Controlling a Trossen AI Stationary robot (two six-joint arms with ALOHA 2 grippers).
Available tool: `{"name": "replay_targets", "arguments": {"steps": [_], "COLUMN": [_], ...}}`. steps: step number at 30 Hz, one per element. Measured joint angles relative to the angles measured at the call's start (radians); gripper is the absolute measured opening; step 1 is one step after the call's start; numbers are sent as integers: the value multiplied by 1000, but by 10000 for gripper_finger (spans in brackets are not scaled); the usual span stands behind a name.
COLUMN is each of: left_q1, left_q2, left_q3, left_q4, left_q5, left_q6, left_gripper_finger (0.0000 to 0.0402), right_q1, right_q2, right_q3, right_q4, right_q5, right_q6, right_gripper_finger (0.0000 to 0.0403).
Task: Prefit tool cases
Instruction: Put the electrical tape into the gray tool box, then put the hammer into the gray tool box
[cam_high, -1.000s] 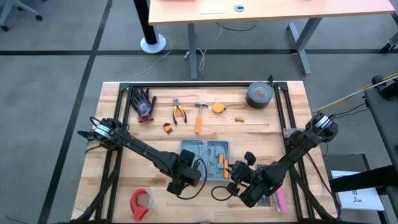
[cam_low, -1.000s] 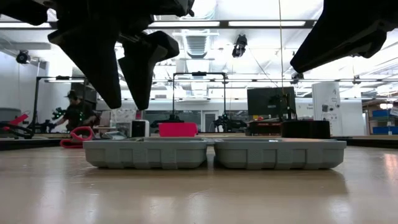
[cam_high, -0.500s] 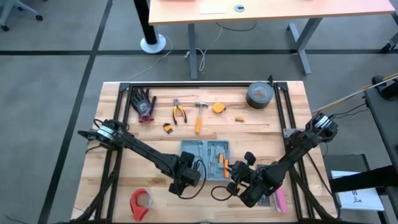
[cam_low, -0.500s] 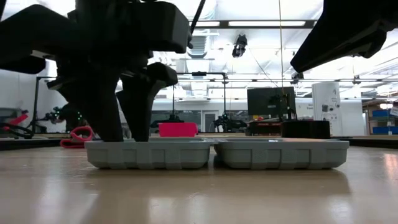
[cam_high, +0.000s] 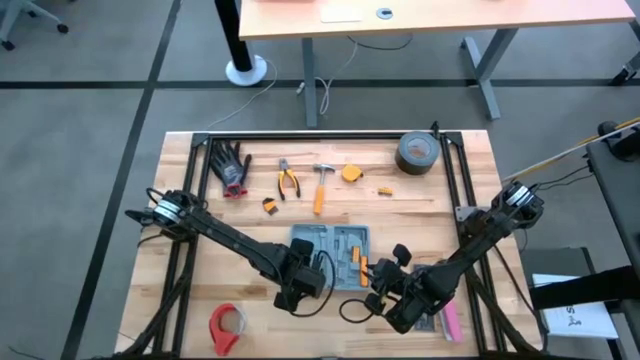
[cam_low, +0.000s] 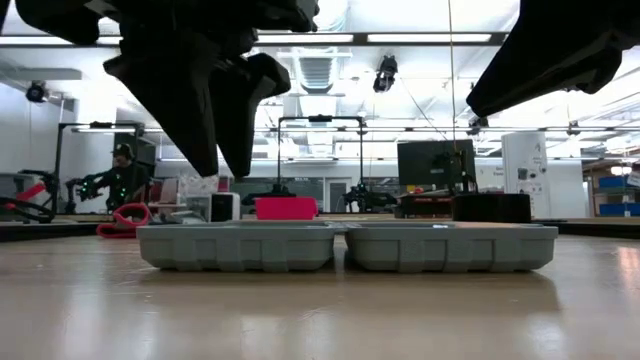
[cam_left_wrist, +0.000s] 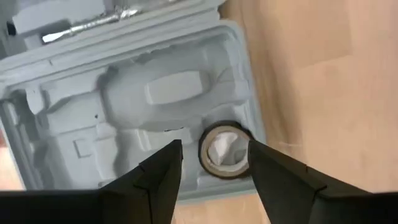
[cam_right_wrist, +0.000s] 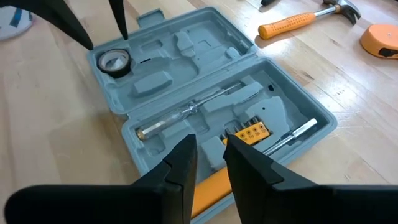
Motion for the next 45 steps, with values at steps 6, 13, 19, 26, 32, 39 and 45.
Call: {"name": "replay_targets", "arguments": {"steps": [6,13,19,26,32,39,45], "left_q1": [3,7,11,11,12,12,12], "left_q2": [12,35,6,-14,-16,-30,-85], "left_q3": [-43,-150,-141,-69,-35,-27,-30], "left_q4": [44,155,120,79,77,116,181], "left_q5": [39,59,56,53,53,53,-3], "left_q6": [-14,-28,-50,-71,-104,-108,-107], "left_gripper_finger": [181,164,165,175,170,154,146], "right_q1": [0,0,0,0,0,0,-19], "right_q2": [0,0,0,0,0,0,0], "right_q3": [0,0,0,0,0,0,-12], "right_q4": [4,10,12,14,14,15,14], "right_q5": [0,3,3,2,2,2,4], "right_q6": [-1,-10,-10,-9,-10,-13,-95], "right_gripper_finger": [54,51,64,70,57,49,62]}}
